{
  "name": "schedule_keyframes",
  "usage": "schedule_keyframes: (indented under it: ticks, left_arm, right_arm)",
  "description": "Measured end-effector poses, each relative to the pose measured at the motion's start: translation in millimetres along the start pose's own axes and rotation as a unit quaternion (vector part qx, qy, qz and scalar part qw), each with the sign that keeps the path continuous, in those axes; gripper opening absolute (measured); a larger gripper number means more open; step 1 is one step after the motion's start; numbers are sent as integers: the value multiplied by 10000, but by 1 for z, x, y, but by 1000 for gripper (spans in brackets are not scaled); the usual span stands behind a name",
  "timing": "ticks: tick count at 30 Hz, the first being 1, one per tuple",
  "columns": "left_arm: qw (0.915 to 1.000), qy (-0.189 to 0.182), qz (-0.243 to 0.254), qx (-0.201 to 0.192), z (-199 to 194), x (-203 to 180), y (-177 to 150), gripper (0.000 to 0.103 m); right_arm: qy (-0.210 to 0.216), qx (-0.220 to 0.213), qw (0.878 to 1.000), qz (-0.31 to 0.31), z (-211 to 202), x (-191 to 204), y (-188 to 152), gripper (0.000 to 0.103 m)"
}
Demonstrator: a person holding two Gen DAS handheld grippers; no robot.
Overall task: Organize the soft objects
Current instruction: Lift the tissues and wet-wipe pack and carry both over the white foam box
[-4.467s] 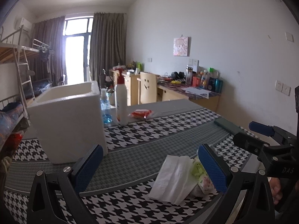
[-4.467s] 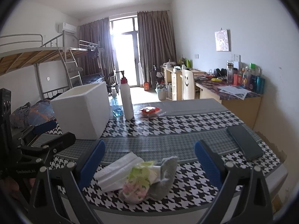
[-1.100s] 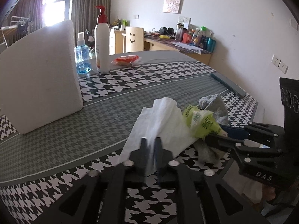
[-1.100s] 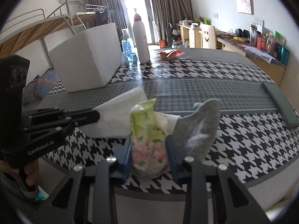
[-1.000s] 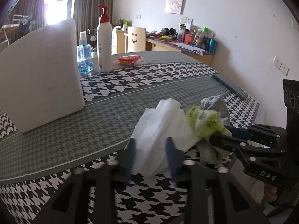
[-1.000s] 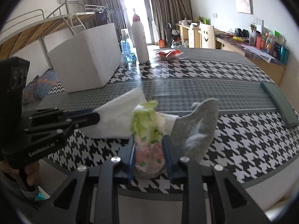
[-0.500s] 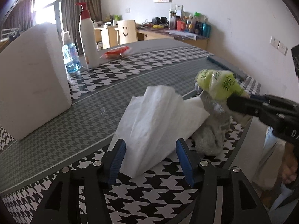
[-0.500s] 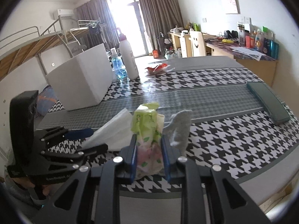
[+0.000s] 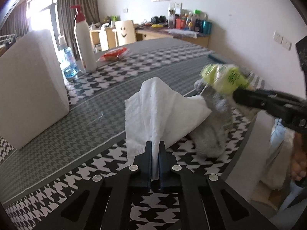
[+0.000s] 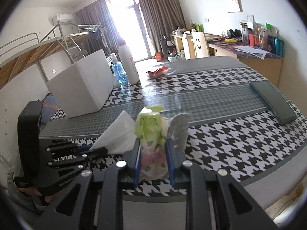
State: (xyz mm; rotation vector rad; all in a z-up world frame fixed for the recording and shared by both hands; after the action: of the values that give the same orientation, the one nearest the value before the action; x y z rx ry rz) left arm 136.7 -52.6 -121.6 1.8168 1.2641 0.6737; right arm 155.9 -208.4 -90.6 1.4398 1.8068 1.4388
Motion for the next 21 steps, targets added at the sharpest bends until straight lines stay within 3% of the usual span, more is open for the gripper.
schedule_keyframes:
  ticks: [14,21]
  left_arm:
    - [9951,-480,-482,-720,-35,5,41,6]
    - [9938,-171,-506,-974,-46,13,50,6]
  right_arm:
    - [-81,-202,9997,122,-11,-8,8,28]
    - [-75,-295,9995,76,-16,-4,13,28]
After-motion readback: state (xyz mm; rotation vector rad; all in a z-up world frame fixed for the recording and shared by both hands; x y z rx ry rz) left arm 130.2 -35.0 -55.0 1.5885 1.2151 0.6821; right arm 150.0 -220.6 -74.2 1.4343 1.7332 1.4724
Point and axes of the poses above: each gripper's, at about its wrist camera, not at the fingertips, and z roughly the way its jaws point, x to its left, y to its top, the point moved 3 cm from there along z, roughly the way its jaws point, and after that the axes turned 15 degrees about -x, right-handed, at the moved point
